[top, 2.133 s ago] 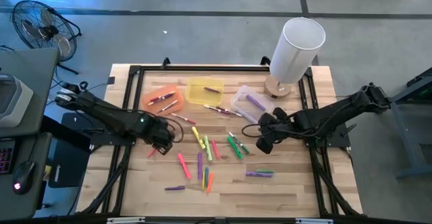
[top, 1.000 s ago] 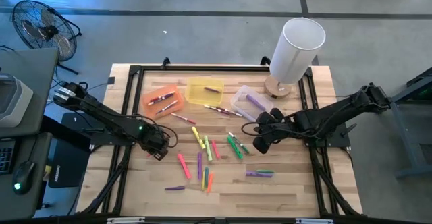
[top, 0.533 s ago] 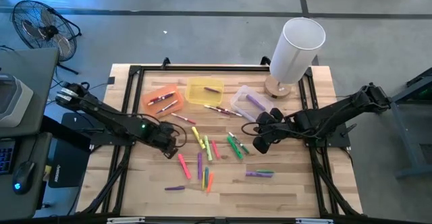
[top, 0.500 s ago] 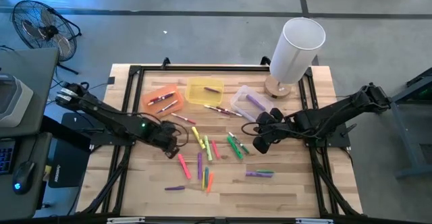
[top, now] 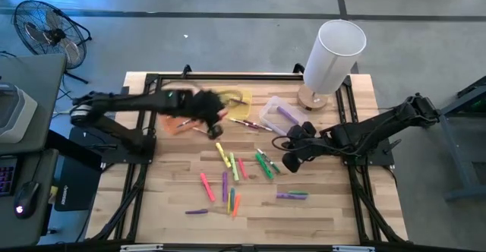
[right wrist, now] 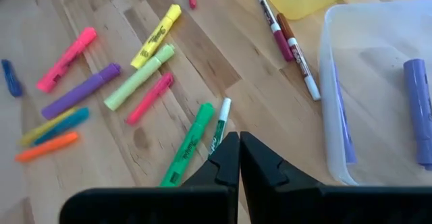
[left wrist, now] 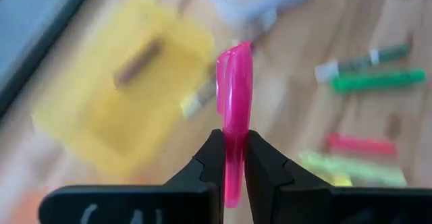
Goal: Pick & Place Markers
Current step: Put the left pink pen into the yellow bin
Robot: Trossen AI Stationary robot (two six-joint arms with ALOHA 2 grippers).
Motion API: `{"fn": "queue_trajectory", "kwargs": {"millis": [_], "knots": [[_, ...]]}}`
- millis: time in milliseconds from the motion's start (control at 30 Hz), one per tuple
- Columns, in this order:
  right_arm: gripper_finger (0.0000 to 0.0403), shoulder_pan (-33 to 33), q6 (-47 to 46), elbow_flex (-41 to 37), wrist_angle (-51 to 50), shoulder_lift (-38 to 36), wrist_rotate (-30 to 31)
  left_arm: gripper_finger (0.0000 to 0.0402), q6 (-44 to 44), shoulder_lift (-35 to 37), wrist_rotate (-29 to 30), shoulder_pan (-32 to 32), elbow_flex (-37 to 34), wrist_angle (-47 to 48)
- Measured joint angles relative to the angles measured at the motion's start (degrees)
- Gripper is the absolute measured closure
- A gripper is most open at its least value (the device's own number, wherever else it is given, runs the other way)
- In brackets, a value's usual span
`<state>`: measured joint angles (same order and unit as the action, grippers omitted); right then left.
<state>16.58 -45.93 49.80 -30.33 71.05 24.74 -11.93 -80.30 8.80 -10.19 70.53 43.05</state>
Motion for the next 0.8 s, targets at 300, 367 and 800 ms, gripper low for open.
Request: {"fn": "queue_trajectory", "kwargs": {"millis": [300,367,800], "knots": [[0.0402,0.0,-4.3,0.0,0.2,0.0,2.5,0.0376,20.4,-18.6,-3.3,-12.4,11.8,1.5],[0.0402,0.0,-4.6,0.0,0.2,0.0,3.6,0.0373,22.3,-22.3,-4.6,-14.3,14.3,2.1],[0.0402,0.0,-6.7,0.0,0.1,0.0,5.2,0.0328,23.7,-32.0,-4.9,-17.9,18.8,6.8]]}}
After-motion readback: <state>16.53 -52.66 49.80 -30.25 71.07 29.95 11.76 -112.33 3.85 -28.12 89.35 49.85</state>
